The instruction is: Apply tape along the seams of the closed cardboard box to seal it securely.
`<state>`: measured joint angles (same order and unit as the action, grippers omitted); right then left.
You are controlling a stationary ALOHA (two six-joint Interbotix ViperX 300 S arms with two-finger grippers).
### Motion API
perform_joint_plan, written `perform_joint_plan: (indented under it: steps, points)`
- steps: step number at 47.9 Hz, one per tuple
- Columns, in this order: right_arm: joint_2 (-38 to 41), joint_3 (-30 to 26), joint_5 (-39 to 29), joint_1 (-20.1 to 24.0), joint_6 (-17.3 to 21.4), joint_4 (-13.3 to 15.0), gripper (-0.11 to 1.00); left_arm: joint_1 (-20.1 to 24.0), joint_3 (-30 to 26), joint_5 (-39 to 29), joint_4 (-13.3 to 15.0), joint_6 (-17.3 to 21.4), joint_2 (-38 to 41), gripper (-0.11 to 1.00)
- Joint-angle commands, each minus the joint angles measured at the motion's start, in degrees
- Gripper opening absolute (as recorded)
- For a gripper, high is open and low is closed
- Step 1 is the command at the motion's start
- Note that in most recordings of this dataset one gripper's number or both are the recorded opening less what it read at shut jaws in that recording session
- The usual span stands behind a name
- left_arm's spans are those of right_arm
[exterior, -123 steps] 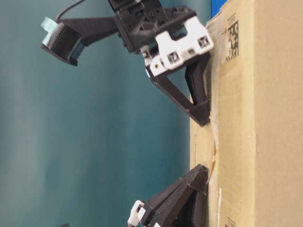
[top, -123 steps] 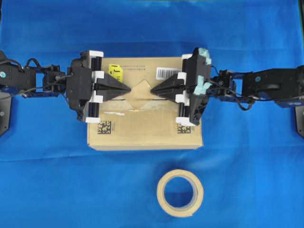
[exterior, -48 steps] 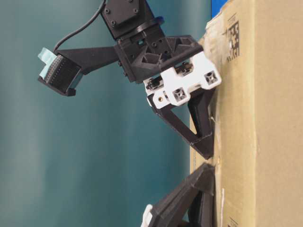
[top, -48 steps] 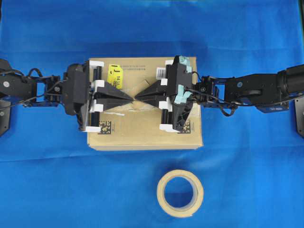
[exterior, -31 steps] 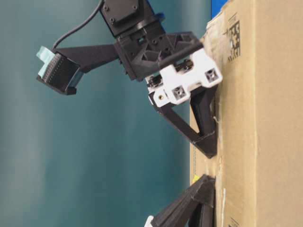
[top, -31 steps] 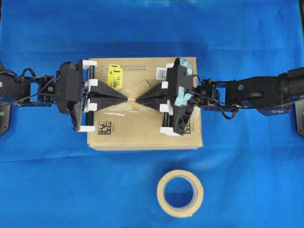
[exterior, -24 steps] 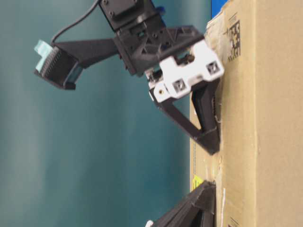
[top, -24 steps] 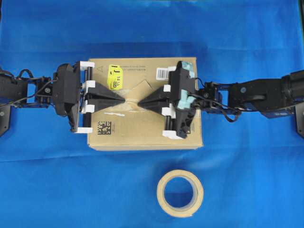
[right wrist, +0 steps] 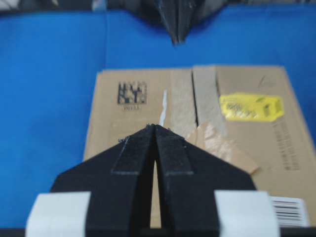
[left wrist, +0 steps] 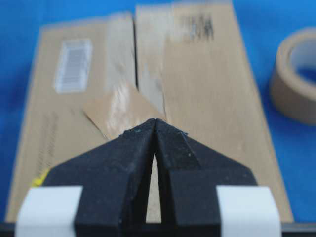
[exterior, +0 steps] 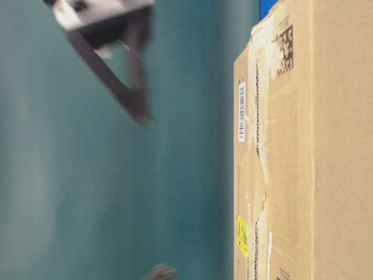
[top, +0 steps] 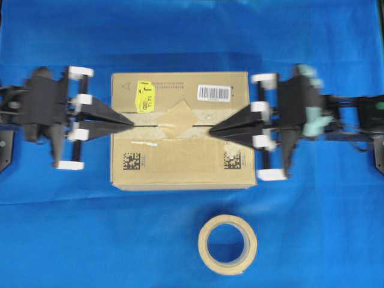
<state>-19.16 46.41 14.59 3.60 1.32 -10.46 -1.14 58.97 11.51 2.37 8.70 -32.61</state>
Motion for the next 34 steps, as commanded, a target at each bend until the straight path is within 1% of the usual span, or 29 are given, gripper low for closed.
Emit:
perform_joint_plan:
  steps: [1,9,13,18,25,34]
  points:
    - [-7.1,2.2,-1.0,-0.3,-0.1,0.1,0.00,0.0,0.0,-3.7,0.0,0.0,-5.7,0.00]
    - [-18.0,7.6,-4.0,-0.4,-0.5,0.1,0.00,0.0,2.6,-11.9,0.0,-0.4,-17.1,0.00]
    - [-22.9,9.8,-7.7,-0.4,-0.6,0.4,0.00,0.0,3.6,-15.6,0.0,-1.4,-21.6,0.00]
    - [-28.5,12.2,-13.5,-0.4,-0.6,1.4,0.00,0.1,5.4,-19.3,0.0,-2.3,-27.3,0.00]
    - [-33.9,16.2,-17.5,-0.4,-0.6,2.3,0.00,0.1,9.1,-21.6,-0.1,-2.5,-33.4,0.00]
    - [-39.3,23.8,-17.1,-1.4,-0.4,2.3,0.00,0.2,13.9,-22.4,0.0,-3.4,-37.9,0.00]
